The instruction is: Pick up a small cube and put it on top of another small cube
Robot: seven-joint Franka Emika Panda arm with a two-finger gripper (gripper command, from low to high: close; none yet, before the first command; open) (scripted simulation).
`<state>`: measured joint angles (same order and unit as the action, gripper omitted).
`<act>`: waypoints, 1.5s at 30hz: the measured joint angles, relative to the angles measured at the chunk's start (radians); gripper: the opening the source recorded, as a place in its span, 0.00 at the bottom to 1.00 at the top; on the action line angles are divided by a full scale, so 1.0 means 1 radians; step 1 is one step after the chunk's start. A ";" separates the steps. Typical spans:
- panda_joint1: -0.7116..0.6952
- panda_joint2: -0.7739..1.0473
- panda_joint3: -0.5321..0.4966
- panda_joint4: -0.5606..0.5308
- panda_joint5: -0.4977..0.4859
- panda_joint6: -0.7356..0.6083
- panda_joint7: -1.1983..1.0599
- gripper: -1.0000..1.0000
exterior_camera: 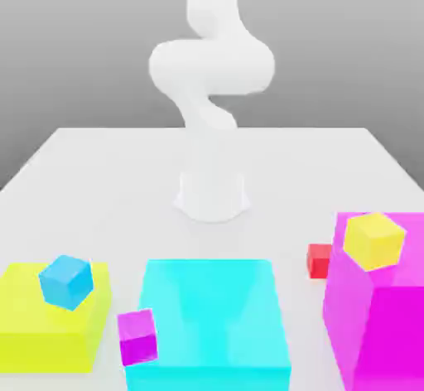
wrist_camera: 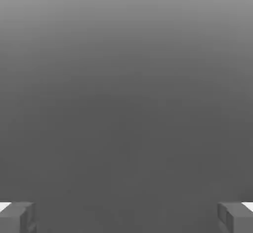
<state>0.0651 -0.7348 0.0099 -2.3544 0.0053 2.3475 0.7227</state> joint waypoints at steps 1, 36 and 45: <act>0.031 0.029 0.007 -0.023 0.003 0.019 -0.036 0.50; 0.644 0.980 -0.016 -0.572 -0.104 0.824 -0.664 0.00; 0.618 0.921 0.011 -0.583 -0.097 0.775 -0.671 0.00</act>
<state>0.6835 0.1866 0.0206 -2.9370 -0.0919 3.1222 0.0516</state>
